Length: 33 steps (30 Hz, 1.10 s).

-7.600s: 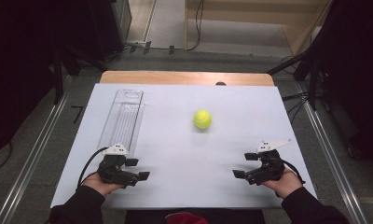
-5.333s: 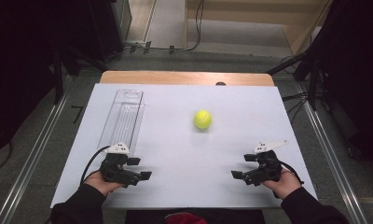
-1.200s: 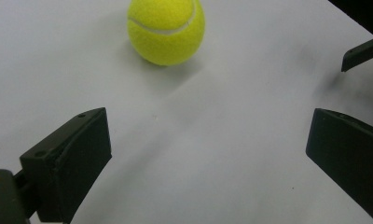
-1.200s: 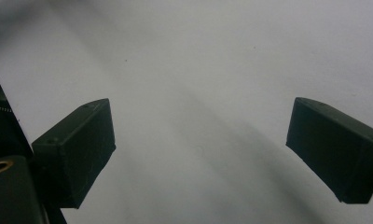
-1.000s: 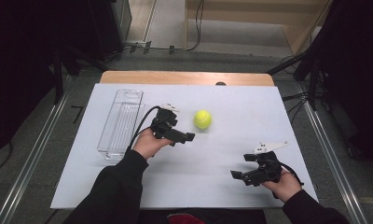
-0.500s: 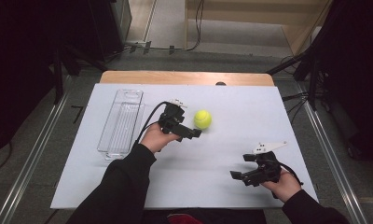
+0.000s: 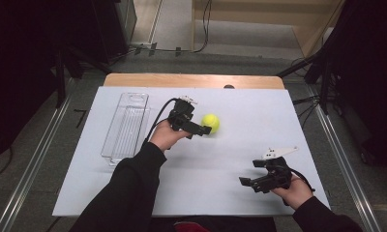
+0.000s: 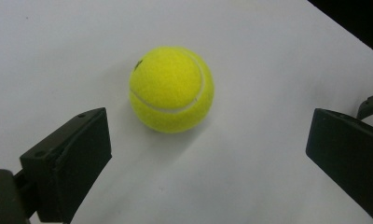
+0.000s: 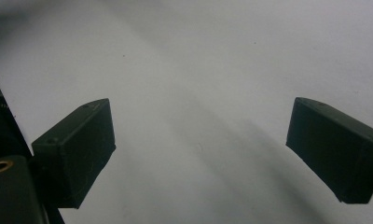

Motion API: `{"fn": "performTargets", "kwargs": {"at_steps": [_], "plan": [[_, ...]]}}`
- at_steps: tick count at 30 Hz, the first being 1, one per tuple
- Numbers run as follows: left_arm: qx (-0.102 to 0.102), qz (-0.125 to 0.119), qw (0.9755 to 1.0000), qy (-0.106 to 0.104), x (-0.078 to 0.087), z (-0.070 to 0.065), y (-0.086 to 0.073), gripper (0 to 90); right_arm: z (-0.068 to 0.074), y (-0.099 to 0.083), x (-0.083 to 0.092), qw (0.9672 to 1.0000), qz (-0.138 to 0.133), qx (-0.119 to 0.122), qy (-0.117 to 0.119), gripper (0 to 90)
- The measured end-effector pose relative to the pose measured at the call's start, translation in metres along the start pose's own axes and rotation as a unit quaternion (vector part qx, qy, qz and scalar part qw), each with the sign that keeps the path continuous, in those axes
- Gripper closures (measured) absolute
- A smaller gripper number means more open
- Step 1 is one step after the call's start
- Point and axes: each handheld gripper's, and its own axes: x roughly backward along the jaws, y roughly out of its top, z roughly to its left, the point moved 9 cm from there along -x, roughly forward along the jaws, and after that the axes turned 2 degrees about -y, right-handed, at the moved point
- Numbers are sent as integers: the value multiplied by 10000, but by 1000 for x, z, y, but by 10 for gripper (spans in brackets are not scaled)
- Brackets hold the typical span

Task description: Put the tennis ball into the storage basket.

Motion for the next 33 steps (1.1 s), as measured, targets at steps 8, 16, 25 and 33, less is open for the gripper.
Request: {"fn": "performTargets", "kwargs": {"at_steps": [8, 16, 25, 33], "plan": [[-55, 29, 10000, 57, -6, 3, 11, 5, 0, 0, 0, 10000, -5, 0, 13, 60], [-99, 58, 9999, 73, -8, 4, 23, 5, 0, 0, 0, 10000, 5, 10, 4, 60], [-140, 166, 9997, 133, -20, 3, 37, 5, 0, 0, 0, 10000, -8, 13, 5, 60], [-192, 229, 9994, 200, -28, 4, 49, 8, 0, 0, 1, 10000, -11, 6, 16, 60]]}}
